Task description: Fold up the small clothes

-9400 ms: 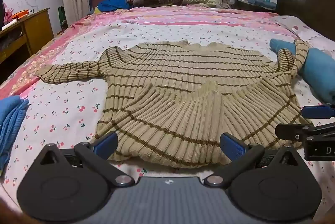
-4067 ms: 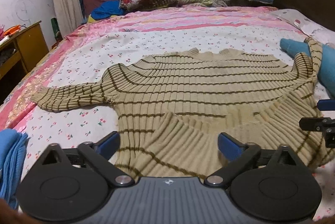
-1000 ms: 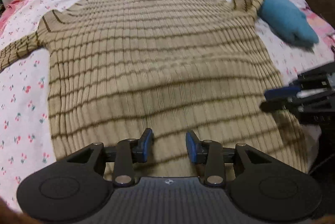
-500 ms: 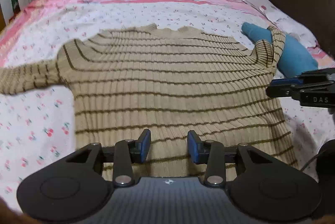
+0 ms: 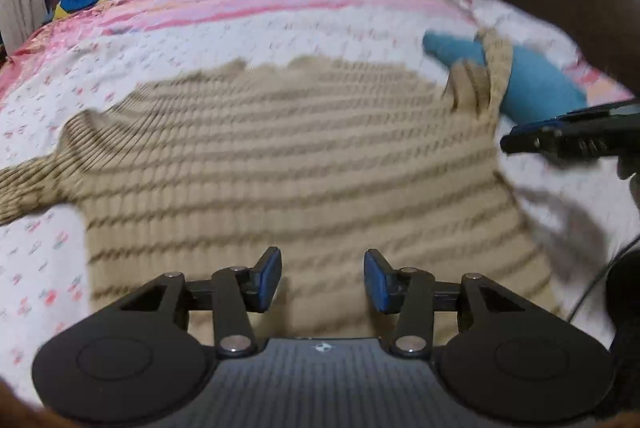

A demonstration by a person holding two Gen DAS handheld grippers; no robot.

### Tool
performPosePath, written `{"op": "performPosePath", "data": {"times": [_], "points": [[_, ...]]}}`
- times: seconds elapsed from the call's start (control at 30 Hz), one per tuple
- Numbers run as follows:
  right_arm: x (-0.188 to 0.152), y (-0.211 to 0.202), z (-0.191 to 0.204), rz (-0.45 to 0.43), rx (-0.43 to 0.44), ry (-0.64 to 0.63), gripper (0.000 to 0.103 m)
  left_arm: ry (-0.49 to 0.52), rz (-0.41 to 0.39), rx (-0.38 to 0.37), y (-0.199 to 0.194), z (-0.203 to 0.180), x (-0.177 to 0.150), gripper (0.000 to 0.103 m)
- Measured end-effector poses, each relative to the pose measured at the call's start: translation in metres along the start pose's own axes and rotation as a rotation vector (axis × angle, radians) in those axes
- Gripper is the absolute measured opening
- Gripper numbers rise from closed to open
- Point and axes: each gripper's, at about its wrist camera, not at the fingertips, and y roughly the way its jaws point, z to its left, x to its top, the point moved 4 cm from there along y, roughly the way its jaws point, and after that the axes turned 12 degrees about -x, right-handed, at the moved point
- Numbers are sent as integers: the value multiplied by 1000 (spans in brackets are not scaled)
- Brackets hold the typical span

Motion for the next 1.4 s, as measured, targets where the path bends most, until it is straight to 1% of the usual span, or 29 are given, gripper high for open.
{"op": "performPosePath", "data": {"times": [0.13, 0.27, 0.33, 0.47, 0.57, 0.67, 0.73, 0.83, 0.87, 0.93, 1.07, 1.13, 1.23, 1.33, 1.4], "points": [[39, 5, -47, -61, -138, 105, 24, -11, -55, -49, 22, -13, 29, 51], [73, 25, -79, -74, -239, 166, 24, -25, -81, -96, 48, -27, 57, 51], [85, 38, -91, -73, -295, 178, 24, -27, -85, -108, 60, -32, 65, 51], [99, 69, -104, -32, -360, 210, 24, -38, -70, -118, 85, -43, 77, 51], [101, 83, -106, -12, -383, 204, 24, -42, -58, -130, 101, -49, 83, 51], [105, 92, -100, 2, -413, 149, 26, -34, -49, -148, 112, -60, 83, 51], [107, 99, -98, 13, -439, 105, 27, -31, -44, -158, 114, -65, 81, 51], [108, 105, -98, 27, -478, 69, 25, -31, -36, -165, 113, -68, 73, 51], [108, 106, -99, 30, -484, 63, 21, -30, -26, -169, 112, -68, 70, 51], [108, 105, -100, 37, -491, 51, 18, -35, -20, -165, 111, -65, 66, 51], [109, 98, -103, 48, -472, 75, 6, -50, -31, -164, 105, -59, 65, 51], [110, 93, -101, 44, -468, 78, 5, -57, -45, -167, 99, -57, 65, 51], [112, 80, -94, 5, -450, 86, 5, -73, -62, -166, 91, -51, 63, 51], [117, 63, -78, -42, -407, 77, 5, -98, -77, -168, 83, -44, 62, 52], [121, 53, -61, -72, -368, 59, 5, -111, -89, -165, 77, -39, 61, 52]]}}
